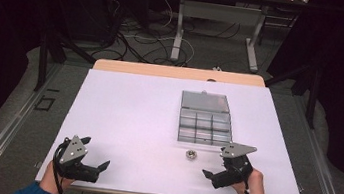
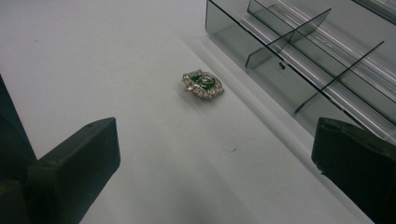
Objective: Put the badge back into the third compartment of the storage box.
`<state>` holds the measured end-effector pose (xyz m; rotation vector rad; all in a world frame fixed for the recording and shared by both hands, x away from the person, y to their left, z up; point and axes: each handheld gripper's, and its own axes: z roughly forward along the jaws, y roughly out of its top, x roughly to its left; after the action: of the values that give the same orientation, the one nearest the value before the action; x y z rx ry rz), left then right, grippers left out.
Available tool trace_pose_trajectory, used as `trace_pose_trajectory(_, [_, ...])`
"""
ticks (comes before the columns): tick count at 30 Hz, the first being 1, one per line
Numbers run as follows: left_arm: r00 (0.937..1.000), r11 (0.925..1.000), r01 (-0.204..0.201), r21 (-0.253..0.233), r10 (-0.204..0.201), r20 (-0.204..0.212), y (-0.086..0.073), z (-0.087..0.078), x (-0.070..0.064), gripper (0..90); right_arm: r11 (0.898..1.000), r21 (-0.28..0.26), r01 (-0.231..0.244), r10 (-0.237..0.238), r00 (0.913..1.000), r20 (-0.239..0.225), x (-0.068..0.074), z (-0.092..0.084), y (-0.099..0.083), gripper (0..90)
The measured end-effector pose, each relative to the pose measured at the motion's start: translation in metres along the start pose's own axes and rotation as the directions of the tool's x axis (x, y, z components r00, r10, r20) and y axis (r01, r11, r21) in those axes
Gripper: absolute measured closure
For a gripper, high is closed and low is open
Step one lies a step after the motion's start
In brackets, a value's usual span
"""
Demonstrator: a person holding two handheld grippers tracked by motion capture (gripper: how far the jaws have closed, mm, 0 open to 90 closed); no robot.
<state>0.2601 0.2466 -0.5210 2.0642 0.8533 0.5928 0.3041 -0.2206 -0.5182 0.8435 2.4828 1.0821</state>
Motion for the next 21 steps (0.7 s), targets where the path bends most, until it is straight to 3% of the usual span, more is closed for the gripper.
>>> trace_pose_trajectory(21, [1.0,1.0,0.001,0.001,-0.001,0.006,0.0,0.0,0.0,0.4,0.999,0.032,0.011,-0.011,0.9999,-0.006,0.001,0.032,0.013,2.4])
